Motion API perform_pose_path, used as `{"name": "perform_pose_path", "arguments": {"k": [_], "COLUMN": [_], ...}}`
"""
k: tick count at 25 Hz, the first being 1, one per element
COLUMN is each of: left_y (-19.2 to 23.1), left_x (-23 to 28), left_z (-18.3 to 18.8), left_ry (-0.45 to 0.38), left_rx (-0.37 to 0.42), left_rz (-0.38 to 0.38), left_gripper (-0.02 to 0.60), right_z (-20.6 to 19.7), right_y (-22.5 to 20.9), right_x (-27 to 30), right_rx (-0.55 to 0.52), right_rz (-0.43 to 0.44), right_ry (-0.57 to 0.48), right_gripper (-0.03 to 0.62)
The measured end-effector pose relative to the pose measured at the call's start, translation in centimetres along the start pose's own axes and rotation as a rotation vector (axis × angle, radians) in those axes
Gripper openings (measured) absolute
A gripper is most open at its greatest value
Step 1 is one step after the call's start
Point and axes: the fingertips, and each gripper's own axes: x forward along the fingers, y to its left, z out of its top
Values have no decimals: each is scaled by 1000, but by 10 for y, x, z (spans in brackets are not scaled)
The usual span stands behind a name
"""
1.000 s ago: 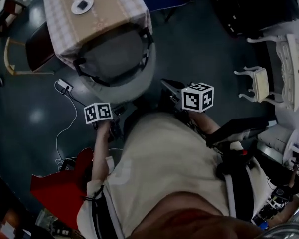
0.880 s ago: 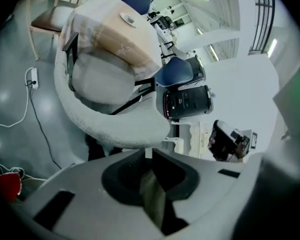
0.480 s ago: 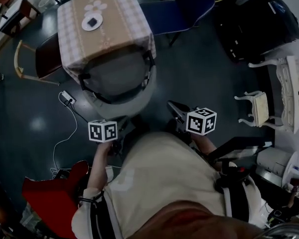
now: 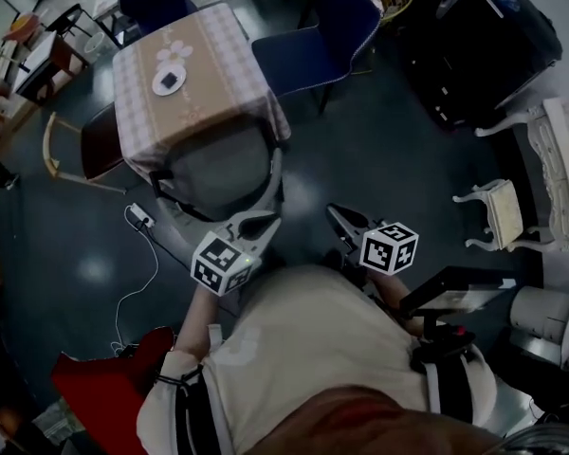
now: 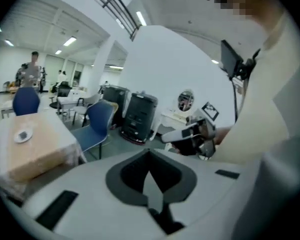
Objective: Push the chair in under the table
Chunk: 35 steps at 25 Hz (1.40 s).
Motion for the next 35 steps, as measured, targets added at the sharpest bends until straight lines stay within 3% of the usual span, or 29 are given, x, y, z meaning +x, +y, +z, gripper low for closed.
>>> {"name": "perform_pose_path", "arguments": {"k": [2,7,12,18,20,25,29,32,35], "left_y": [-19,-38,-80,-113,-127,-166,-181,-186,-185], "left_x": [11,44,65,93,104,122,134,140,143], "left_z": [18,62,102,119,125,153,172,172,170], "left_ry": [-23,-70,-159,-165,-180,-255,-289,-258,-230], "left_rx": [37,117,89,123,102,140,160,181,201], "left_rz": [-47,34,2,71,54,16,0,-1,1], "left_gripper": [8,8,8,8,8,8,8,8,8], "right_z": [4,24,50,59,70,104,118,117,117], "right_y": [-7,-21,-29,-40,-42,-31,-23,-18,-23], "right_x": [-14,-56,-111,-153,-175,-227,-238,-235,-227], "right_rx": [-14,-79,-114,-197,-207,-379,-480,-442,-359], "right_rz": [-13,-28,13,67,83,110,191,282,307], "right_ry": [-31,-122,-268,-309,-360,-488,-505,-474,-449], "right_gripper": [11,11,11,11,11,9,9,9,9]}}
